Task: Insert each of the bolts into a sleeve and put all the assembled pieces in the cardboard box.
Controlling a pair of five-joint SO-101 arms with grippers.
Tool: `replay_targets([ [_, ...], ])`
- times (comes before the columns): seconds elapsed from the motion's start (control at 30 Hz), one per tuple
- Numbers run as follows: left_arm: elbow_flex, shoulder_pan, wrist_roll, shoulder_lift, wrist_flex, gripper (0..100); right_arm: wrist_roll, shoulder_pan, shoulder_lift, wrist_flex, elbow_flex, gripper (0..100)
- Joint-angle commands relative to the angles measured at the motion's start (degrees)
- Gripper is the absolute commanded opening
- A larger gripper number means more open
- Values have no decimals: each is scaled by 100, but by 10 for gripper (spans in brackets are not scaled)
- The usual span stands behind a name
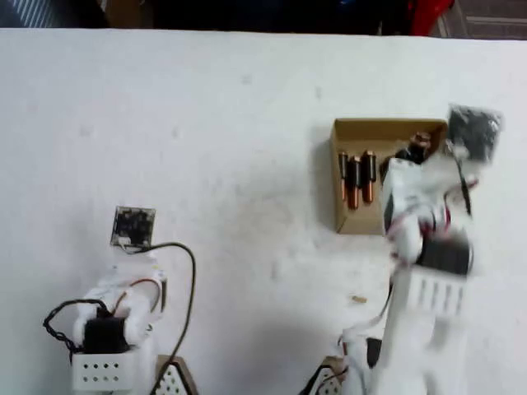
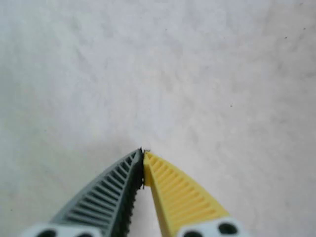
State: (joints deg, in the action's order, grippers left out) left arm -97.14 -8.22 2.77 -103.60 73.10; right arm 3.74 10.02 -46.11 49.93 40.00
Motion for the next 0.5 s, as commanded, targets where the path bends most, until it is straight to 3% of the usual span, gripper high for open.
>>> replay_targets([
  [0.0,9,-4,35,-66,53,23,563,75,1314,4,-870,17],
  [0.47,9,-31,26,-66,53,23,1407,769,4796,13,-2936,17],
])
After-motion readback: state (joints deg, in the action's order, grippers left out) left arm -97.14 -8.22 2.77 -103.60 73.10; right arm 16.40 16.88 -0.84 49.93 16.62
